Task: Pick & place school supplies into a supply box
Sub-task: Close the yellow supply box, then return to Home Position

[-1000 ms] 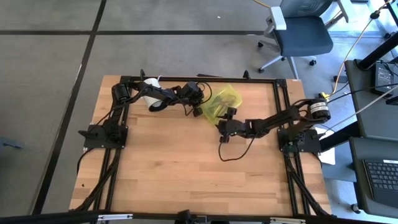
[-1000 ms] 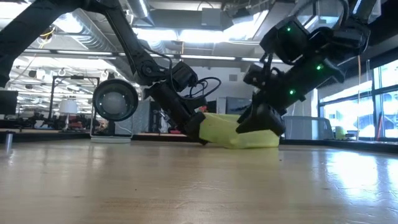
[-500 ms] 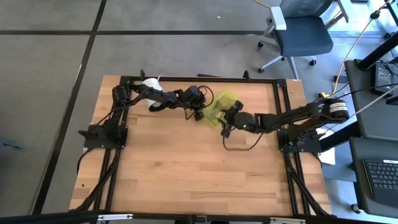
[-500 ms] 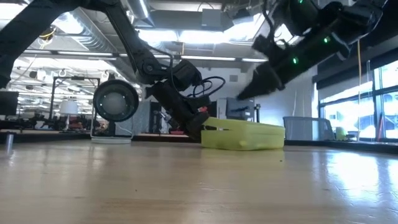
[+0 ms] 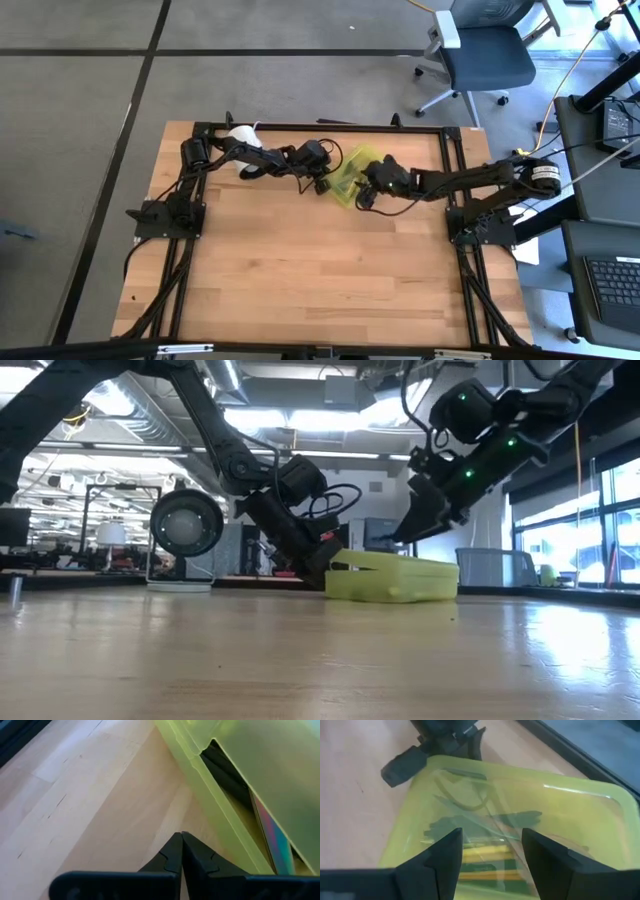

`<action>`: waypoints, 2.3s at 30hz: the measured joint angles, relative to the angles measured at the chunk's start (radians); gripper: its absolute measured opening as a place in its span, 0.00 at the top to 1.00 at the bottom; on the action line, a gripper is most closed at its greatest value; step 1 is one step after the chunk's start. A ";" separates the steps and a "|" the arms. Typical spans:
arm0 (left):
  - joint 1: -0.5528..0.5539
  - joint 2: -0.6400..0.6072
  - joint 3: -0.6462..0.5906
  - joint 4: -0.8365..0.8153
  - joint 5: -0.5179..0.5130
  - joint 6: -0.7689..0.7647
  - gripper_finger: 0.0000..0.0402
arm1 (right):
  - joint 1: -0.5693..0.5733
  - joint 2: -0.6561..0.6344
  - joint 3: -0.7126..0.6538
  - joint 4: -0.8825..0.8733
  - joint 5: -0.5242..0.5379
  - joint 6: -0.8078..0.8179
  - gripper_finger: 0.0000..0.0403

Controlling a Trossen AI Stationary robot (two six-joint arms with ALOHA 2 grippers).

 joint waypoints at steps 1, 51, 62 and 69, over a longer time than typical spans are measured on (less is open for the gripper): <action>0.000 0.000 0.000 0.000 0.000 0.003 1.00 | -0.013 0.005 0.000 0.011 -0.018 -0.007 0.48; -0.181 -0.049 -0.001 0.054 0.100 -0.078 0.99 | -0.158 -0.019 0.000 -0.093 -0.336 -0.339 0.48; -0.229 -0.042 -0.001 0.144 0.068 -0.153 1.00 | -0.148 -0.265 0.000 -0.201 -0.318 -0.264 0.48; -0.219 -0.240 -0.009 -0.058 0.011 -0.080 0.99 | -0.091 -0.416 -0.003 -0.319 -0.326 -0.204 0.48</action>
